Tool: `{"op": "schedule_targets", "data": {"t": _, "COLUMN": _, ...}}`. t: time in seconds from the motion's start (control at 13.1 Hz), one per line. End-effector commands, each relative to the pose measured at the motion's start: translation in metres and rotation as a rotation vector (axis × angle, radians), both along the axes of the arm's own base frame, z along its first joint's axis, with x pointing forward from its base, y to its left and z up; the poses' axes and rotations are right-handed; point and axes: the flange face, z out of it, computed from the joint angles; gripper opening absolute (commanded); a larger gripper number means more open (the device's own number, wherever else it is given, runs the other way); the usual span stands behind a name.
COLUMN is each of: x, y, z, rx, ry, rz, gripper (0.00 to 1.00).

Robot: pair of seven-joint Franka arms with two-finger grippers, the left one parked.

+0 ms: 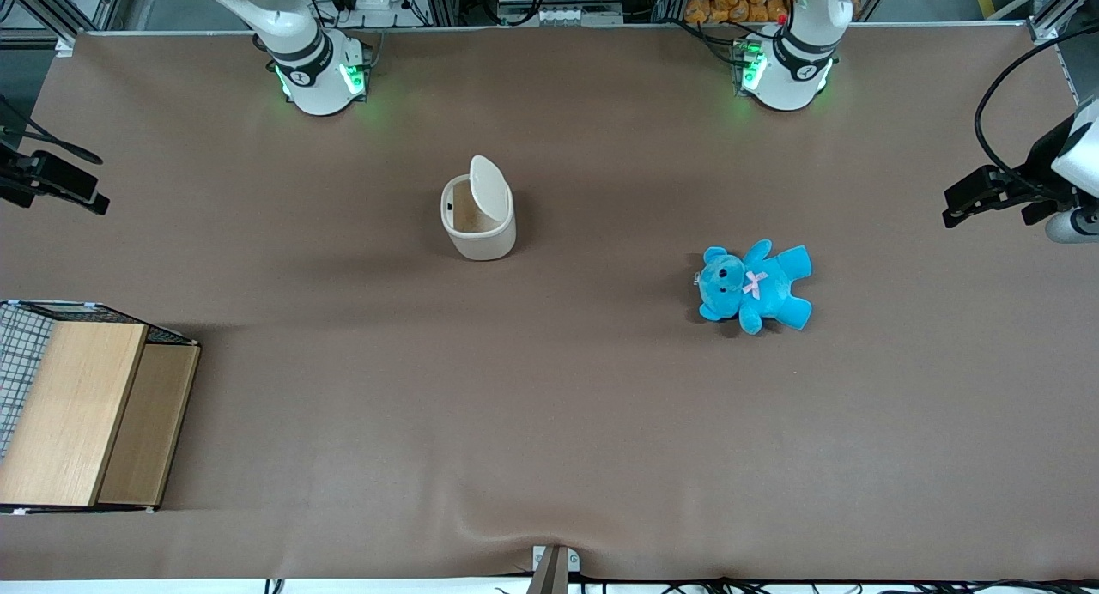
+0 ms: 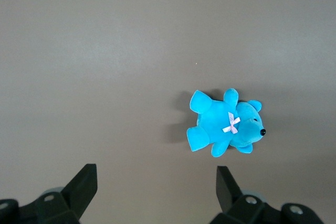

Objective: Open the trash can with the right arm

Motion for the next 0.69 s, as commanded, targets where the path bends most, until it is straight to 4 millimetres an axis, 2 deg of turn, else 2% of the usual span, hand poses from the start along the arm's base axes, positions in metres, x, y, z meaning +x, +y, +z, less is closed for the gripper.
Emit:
{"op": "schedule_targets", "data": {"t": 0.0, "x": 0.0001, "y": -0.0032, "z": 0.0024, "rx": 0.000, "ry": -0.006, "rz": 0.007, "gripper": 1.00}}
{"op": "schedule_targets", "data": {"t": 0.61, "x": 0.0006, "y": -0.0040, "z": 0.0012, "rx": 0.000, "ry": -0.002, "rz": 0.005, "gripper": 1.00}}
